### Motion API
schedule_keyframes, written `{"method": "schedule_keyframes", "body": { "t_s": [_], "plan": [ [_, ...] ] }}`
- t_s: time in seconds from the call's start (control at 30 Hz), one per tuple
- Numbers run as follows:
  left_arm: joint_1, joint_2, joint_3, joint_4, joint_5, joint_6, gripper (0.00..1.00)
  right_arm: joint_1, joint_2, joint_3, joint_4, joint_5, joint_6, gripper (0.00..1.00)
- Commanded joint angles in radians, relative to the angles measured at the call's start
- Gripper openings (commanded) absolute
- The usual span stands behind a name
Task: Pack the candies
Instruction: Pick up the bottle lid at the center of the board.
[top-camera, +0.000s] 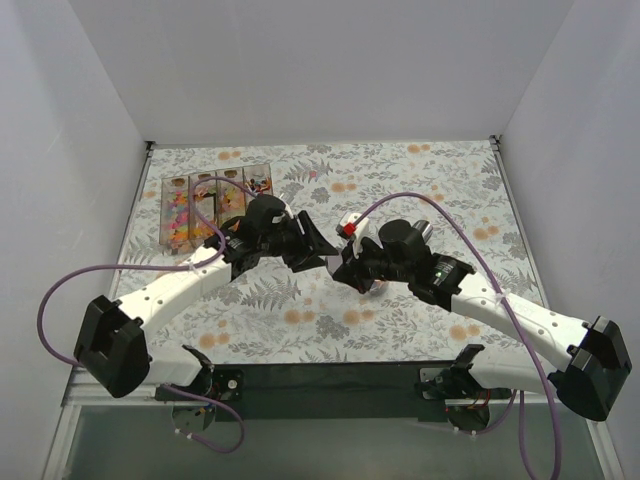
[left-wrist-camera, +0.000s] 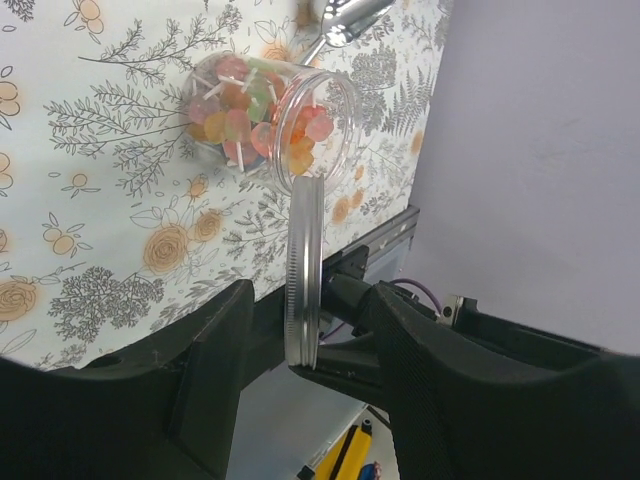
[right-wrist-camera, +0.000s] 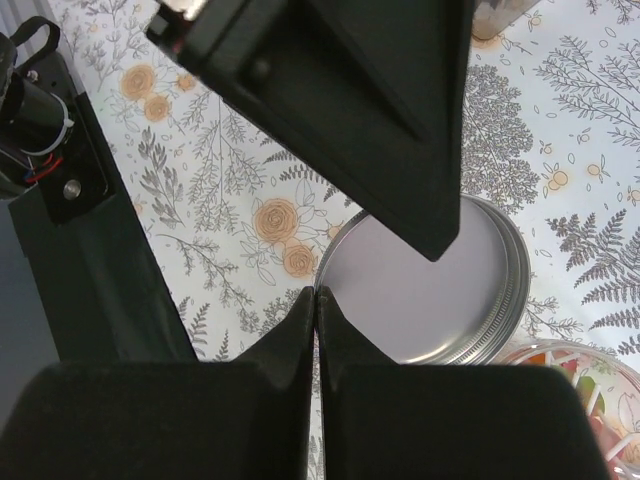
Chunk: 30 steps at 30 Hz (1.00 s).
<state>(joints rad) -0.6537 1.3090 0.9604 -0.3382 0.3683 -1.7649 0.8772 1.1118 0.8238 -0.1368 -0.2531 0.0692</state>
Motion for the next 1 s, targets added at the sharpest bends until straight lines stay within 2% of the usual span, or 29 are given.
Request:
{"method": "schedule_keyframes", "body": {
  "t_s": [0.0,0.33,0.7,0.97],
  "plan": [
    [-0.030,0.015,0.075,-0.064,-0.074,0.019,0.49,-0.003,-0.004,0.017,-0.014,-0.015,-0.055,0.01],
    [-0.066,0.049,0.101,-0.074,-0.094,0.031,0.31,-0.010,-0.003,0.003,-0.015,-0.011,-0.059,0.01],
    [-0.066,0.003,0.067,-0.068,-0.092,0.005,0.30,-0.032,-0.007,-0.017,-0.011,-0.041,-0.055,0.01],
    [-0.067,0.004,0.057,-0.051,-0.077,-0.004,0.10,-0.034,-0.010,-0.035,-0.006,-0.054,-0.055,0.01]
  ]
}}
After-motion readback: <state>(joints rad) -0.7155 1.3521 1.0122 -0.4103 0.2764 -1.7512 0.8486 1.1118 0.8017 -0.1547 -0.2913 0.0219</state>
